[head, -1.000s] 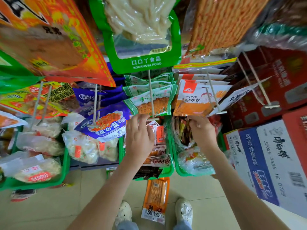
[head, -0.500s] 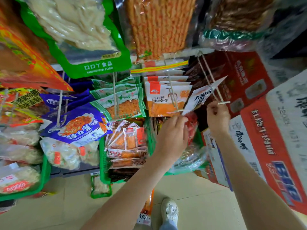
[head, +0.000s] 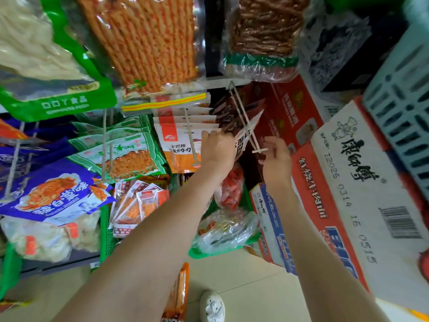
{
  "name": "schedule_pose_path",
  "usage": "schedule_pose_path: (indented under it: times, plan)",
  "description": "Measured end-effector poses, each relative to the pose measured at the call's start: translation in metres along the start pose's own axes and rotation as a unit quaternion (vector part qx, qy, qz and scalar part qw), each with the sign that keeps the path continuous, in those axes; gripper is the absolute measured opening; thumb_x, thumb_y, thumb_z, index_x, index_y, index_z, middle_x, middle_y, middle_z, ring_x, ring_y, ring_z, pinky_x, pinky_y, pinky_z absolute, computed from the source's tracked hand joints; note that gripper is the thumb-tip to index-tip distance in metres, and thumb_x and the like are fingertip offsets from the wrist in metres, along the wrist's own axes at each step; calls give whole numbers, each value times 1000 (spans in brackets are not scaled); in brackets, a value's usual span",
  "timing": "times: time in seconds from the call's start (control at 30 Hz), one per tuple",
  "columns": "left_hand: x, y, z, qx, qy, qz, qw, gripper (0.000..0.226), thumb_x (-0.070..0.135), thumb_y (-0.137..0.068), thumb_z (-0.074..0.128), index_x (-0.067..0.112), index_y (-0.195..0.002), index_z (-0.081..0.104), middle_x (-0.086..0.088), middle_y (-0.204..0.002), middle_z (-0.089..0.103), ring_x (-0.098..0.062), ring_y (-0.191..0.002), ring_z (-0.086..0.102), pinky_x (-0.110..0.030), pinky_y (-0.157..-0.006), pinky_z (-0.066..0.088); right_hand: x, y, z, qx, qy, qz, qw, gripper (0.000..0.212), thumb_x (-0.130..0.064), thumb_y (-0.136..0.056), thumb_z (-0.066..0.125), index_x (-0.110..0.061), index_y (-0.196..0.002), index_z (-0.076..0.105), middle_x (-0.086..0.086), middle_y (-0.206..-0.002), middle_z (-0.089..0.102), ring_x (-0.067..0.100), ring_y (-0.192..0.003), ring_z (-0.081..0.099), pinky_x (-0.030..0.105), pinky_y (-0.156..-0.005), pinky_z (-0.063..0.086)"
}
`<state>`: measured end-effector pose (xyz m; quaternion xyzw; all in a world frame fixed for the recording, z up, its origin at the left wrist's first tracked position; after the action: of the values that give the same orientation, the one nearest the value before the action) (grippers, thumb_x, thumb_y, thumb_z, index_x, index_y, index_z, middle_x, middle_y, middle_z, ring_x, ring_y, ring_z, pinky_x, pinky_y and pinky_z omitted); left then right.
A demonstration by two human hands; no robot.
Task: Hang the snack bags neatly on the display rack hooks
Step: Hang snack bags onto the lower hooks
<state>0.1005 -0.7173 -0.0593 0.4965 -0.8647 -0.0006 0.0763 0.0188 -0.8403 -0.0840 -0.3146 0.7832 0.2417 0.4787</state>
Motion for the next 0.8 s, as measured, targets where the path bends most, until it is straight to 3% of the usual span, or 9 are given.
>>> schedule_pose_path:
  times: [0.07,0.17,0.27,0.37,0.5,0.6,0.7,0.73,0.8]
  plan:
    - [4,3,2,-3,16,6,1000,25,0,-84,47,10,-102,62,-10,-103,61,-30,-100,51,-38,-90,32,-4,0,-3,-4,-41,9,999,36,6,-92,32,-13,-113,54,8,-114,52,25,-107,52,35,-79,50]
    - [13,19,10,-16,124,9,992,29,2,-87,47,11,-112,59,-13,-111,53,-33,-106,49,-41,-88,38,-14,6,-7,-39,8,-12,999,53,15,-83,29,-17,-117,54,4,-121,53,19,-106,53,39,-93,47]
    - [14,42,7,-38,253,-6,967,24,2,-91,42,6,-114,49,-16,-98,54,-33,-90,55,-36,-67,41,-20,17,-13,-58,33,-20,998,57,16,-80,31,-19,-120,54,1,-123,54,17,-103,54,36,-95,46]
    - [14,70,2,-69,351,-18,934,29,9,-98,36,0,-125,36,-12,-85,48,-25,-69,47,-35,-58,36,-23,35,-24,-54,16,-5,998,49,11,-88,31,-16,-124,51,1,-124,51,13,-101,51,37,-97,45]
    - [4,110,2,-129,403,-12,906,21,15,-100,33,5,-117,39,-3,-60,41,-14,-45,36,-27,-43,24,-35,67,-33,-73,77,-16,994,47,7,-89,41,-13,-132,45,4,-130,49,10,-104,49,21,-87,41]
    - [-8,142,-11,-158,424,-12,892,14,20,-100,32,11,-110,37,-2,-58,37,-14,-42,34,-28,-43,23,-53,95,-24,-142,179,-85,970,57,-2,-85,59,-16,-138,41,6,-137,45,18,-116,46,27,-95,38]
    - [-28,177,-34,-179,432,10,884,9,23,-100,34,15,-101,38,-3,-61,38,-20,-55,46,-30,-54,26,-70,129,-14,-196,247,-118,942,48,-13,-86,62,-18,-132,48,0,-141,41,23,-124,35,24,-98,23]
    - [-37,189,-42,-190,427,18,884,8,24,-100,34,16,-99,38,-6,-63,40,-19,-60,48,-31,-56,27,-80,138,-15,-191,245,-117,943,40,-14,-87,62,-15,-126,53,1,-136,45,24,-120,37,22,-94,23]
    - [-58,213,-61,-197,429,32,881,9,24,-100,35,15,-98,36,-10,-70,42,-17,-65,48,-32,-60,30,-101,159,-14,-188,243,-115,945,20,-14,-86,63,-16,-105,60,4,-110,55,24,-97,46,25,-81,36]
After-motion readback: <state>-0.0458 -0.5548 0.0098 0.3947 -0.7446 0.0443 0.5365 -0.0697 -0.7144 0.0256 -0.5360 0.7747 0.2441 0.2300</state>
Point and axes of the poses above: each hand's wrist, its own y-axis away from the middle knuckle, its own z-axis out of the palm, x = y × z, the point moved 9 cm from there along -y, towards the middle knuckle
